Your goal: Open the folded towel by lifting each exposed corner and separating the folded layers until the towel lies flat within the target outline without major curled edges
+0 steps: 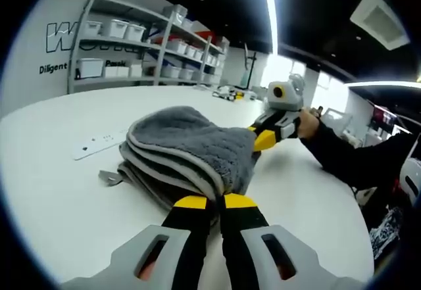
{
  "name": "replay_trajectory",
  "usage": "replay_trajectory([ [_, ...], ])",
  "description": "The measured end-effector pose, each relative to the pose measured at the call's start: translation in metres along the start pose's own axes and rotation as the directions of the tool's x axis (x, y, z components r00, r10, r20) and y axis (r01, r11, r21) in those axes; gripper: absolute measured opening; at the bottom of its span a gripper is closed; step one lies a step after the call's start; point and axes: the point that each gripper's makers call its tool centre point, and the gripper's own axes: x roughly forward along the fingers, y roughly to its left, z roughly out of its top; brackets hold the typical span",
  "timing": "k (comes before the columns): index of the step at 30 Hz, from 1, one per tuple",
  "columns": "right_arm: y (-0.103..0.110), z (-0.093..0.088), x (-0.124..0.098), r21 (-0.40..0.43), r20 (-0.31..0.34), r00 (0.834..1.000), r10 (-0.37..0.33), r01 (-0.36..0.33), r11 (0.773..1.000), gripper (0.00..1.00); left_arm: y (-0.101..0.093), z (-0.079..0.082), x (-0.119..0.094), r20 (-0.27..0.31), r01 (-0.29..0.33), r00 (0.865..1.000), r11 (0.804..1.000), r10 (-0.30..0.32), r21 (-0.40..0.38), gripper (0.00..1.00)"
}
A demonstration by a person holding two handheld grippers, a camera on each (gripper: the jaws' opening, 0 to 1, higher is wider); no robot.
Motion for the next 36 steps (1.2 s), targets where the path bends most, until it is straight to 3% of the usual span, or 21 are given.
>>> replay_trajectory([
  [8,0.009,-0.001,-0.004,-0.009,0.005,1.000,-0.004,0.004,1.000,0.10,-0.010,-0.001,-0.005,0.004,-0.005,1.000,1.000,0.005,-0.016,0.04],
  [18,0.008,-0.005,-0.005,0.010,0.016,1.000,-0.014,0.014,1.000,0.10,-0.015,-0.003,-0.005,0.000,-0.012,1.000,0.998,0.012,0.054,0.03],
  [23,0.005,-0.004,-0.005,0.000,0.021,1.000,-0.008,0.008,1.000,0.10,-0.011,-0.008,-0.004,0.025,-0.002,1.000,1.000,0.002,0.001,0.03],
  [30,0.005,-0.010,-0.011,0.040,0.041,0.999,0.010,-0.012,0.999,0.10,-0.028,-0.010,-0.002,0.015,0.022,1.000,0.999,-0.023,0.027,0.03],
  [36,0.012,-0.013,-0.014,0.017,0.033,0.999,0.008,-0.009,1.000,0.10,-0.033,-0.014,-0.004,0.009,0.027,1.000,0.999,-0.027,0.035,0.03],
])
